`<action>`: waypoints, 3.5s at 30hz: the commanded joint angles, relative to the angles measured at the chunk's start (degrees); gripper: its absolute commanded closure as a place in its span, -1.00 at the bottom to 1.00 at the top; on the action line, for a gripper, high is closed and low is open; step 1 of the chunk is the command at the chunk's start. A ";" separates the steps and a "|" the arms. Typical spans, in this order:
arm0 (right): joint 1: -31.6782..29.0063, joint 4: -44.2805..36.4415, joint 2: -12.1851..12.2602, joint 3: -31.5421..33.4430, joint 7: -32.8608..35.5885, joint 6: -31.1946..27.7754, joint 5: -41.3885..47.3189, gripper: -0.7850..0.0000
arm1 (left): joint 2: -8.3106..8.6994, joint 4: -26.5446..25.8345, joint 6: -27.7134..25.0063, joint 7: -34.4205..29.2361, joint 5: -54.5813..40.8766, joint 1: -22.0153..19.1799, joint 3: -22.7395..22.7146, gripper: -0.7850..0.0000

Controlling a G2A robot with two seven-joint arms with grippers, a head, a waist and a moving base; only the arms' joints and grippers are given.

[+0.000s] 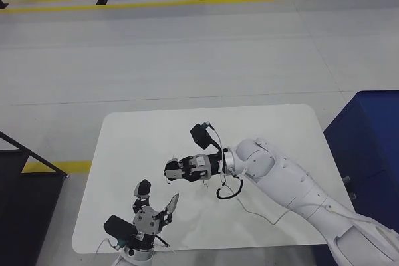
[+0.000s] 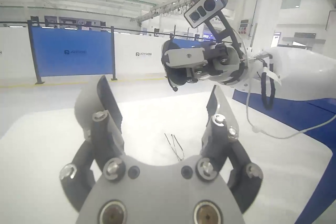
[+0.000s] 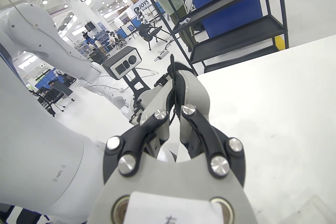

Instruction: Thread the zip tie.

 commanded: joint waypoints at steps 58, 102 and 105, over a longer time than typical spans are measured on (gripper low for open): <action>-4.22 -1.28 -1.54 4.44 2.35 1.14 -2.51 1.00 | -2.72 5.32 9.51 5.72 0.68 -2.38 1.60 0.37; -3.59 0.72 -2.94 4.99 6.12 1.24 -0.45 1.00 | -3.74 7.35 9.50 9.06 5.55 -2.79 1.49 1.00; -3.76 0.64 -2.98 5.21 6.16 1.59 1.16 -1.00 | -3.72 7.45 9.06 9.21 5.94 -2.69 1.35 1.00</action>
